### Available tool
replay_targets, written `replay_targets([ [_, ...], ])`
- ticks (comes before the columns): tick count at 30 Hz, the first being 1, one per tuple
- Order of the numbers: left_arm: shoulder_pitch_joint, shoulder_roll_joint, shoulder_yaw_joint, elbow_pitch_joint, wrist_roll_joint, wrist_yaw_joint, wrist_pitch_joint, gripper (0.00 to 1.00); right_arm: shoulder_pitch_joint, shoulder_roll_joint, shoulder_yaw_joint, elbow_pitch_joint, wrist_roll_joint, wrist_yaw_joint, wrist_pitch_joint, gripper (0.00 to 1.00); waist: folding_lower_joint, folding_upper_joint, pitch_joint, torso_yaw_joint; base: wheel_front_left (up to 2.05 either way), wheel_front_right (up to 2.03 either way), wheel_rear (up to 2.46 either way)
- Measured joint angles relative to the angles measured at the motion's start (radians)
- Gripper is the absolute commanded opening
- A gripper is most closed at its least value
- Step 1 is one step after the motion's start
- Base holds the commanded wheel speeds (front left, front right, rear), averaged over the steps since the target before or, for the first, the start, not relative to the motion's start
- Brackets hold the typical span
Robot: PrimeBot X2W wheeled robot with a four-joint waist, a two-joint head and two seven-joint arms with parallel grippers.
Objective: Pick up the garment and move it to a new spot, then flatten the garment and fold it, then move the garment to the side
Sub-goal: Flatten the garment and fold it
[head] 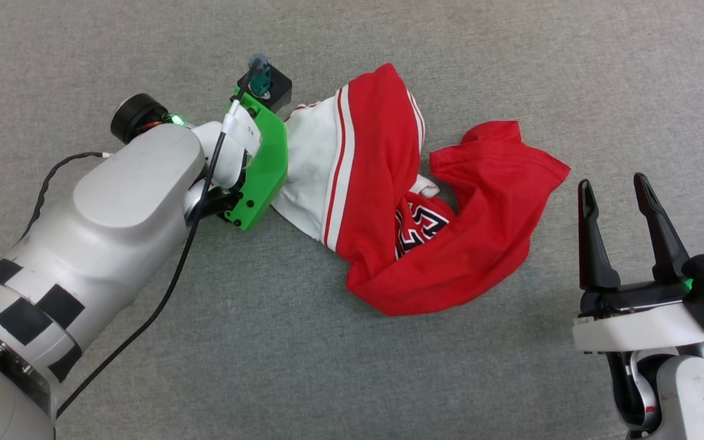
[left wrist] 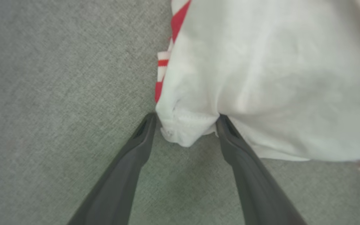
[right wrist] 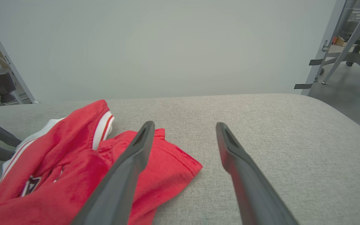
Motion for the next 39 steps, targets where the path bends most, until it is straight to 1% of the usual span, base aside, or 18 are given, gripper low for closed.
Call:
replay_targets([
  [1, -0.004, 0.000, -0.007, -0.001, -0.001, 0.000, -0.010, 0.00, -0.003, 0.000, 0.001, 0.000, 0.000, 0.000, 0.000, 1.00, 0.0000, 0.0000, 0.002, 0.002, 0.00, 0.00, 0.00],
  [6, -0.010, -0.009, -0.037, -0.013, -0.009, 0.000, -0.095, 0.00, -0.006, 0.000, 0.000, 0.001, -0.003, 0.000, 0.000, 1.00, 0.0000, 0.0000, -0.007, 0.013, 0.00, 0.00, 0.00],
  [10, -0.009, 0.003, -0.055, -0.036, -0.009, 0.000, -0.190, 0.00, -0.003, 0.000, -0.004, 0.005, -0.009, 0.000, 0.000, 1.00, 0.0001, 0.0000, -0.029, 0.025, 0.00, 0.00, 0.00],
  [14, -0.006, 0.043, -0.050, -0.096, -0.011, 0.000, -0.312, 0.00, 0.014, 0.000, -0.011, 0.007, -0.010, 0.000, 0.000, 1.00, 0.0000, 0.0000, -0.061, 0.041, 0.00, 0.00, 0.00],
  [18, 0.022, 0.116, -0.019, -0.165, -0.025, 0.002, -0.404, 0.00, 0.035, 0.000, -0.020, 0.007, -0.015, 0.000, 0.000, 1.00, 0.0000, 0.0000, -0.089, 0.068, 0.00, 0.00, 0.00],
  [21, 0.084, 0.180, 0.010, -0.232, -0.057, 0.038, -0.453, 0.00, 0.045, 0.000, -0.024, 0.008, -0.019, 0.000, 0.000, 1.00, 0.0000, 0.0000, -0.106, 0.094, 0.00, 0.00, 0.00],
  [24, 0.165, 0.251, 0.030, -0.301, -0.078, 0.092, -0.490, 0.00, 0.047, 0.000, -0.025, 0.009, -0.024, 0.000, 0.000, 1.00, 0.0000, 0.0000, -0.121, 0.119, 0.00, 0.00, 0.00],
  [27, 0.270, 0.324, 0.057, -0.369, -0.139, 0.158, -0.528, 0.00, 0.056, 0.000, -0.028, 0.009, -0.028, 0.000, 0.000, 1.00, 0.0000, 0.0000, -0.135, 0.143, 0.00, 0.00, 0.00],
  [30, 0.363, 0.385, 0.064, -0.405, -0.173, 0.219, -0.559, 0.00, 0.066, 0.000, -0.029, 0.010, -0.035, 0.000, 0.000, 1.00, 0.0001, 0.0000, -0.148, 0.161, 0.00, 0.00, 0.00],
  [32, 0.420, 0.421, 0.072, -0.421, -0.195, 0.251, -0.578, 0.00, 0.067, 0.000, -0.029, 0.011, -0.037, 0.000, 0.000, 1.00, 0.0000, 0.0000, -0.155, 0.168, 0.00, 0.00, 0.00],
  [34, 0.486, 0.447, 0.088, -0.437, -0.247, 0.278, -0.603, 0.00, 0.068, 0.000, -0.029, 0.011, -0.038, 0.000, 0.000, 1.00, 0.0000, 0.0000, -0.162, 0.174, 0.00, 0.00, 0.00],
  [36, 0.539, 0.463, 0.094, -0.443, -0.278, 0.300, -0.621, 0.00, 0.072, 0.000, -0.029, 0.013, -0.044, 0.000, 0.000, 1.00, 0.0000, 0.0000, -0.168, 0.177, 0.00, 0.00, 0.00],
  [39, 0.608, 0.480, 0.096, -0.424, -0.321, 0.314, -0.636, 0.00, 0.086, 0.000, -0.033, 0.017, -0.047, 0.000, 0.000, 1.00, 0.0000, 0.0000, -0.176, 0.177, 0.00, 0.00, 0.00],
])
